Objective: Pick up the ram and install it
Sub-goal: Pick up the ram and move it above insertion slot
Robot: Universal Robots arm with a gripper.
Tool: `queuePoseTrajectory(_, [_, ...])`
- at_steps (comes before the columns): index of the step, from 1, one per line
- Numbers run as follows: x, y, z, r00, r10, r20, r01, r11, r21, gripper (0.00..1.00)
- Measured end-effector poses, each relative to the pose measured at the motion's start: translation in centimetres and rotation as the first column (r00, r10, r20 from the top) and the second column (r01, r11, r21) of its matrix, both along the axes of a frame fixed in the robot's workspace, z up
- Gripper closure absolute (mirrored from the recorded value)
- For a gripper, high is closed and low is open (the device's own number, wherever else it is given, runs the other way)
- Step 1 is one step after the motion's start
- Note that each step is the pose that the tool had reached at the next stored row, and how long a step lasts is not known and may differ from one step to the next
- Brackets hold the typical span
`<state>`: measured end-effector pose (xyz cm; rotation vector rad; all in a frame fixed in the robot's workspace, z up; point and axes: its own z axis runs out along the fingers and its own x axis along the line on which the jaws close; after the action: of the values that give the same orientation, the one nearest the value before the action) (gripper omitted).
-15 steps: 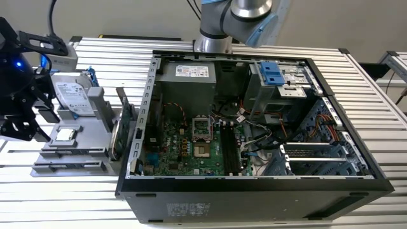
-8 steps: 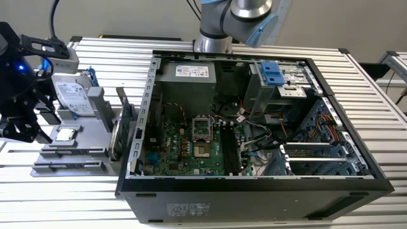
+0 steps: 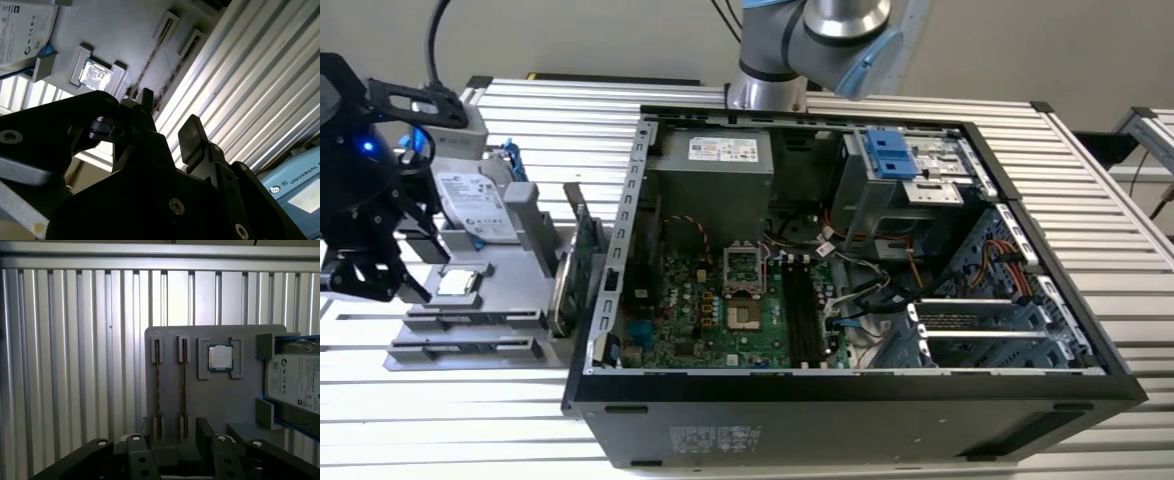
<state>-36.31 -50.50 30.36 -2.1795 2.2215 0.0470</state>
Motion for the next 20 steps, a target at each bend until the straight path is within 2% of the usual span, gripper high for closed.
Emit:
queuePoseTrajectory(2, [0.0,0.0,-0.2,1.0,0.0,-0.0006,0.0,1.0,0.0001,0.0])
queuePoseTrajectory(8, [-0.03,0.0,-0.82,1.0,0.0,-0.0083,0.0,1.0,0.0,0.0])
queuePoseTrajectory(12, [-0.03,0.0,-1.23,0.9999,0.0,-0.0172,0.0,1.0,-0.0001,0.0])
queuePoseTrajectory(20, [-0.03,-0.03,-2.18,0.9998,0.009,-0.0185,-0.009,1.0,-0.0001,0.0])
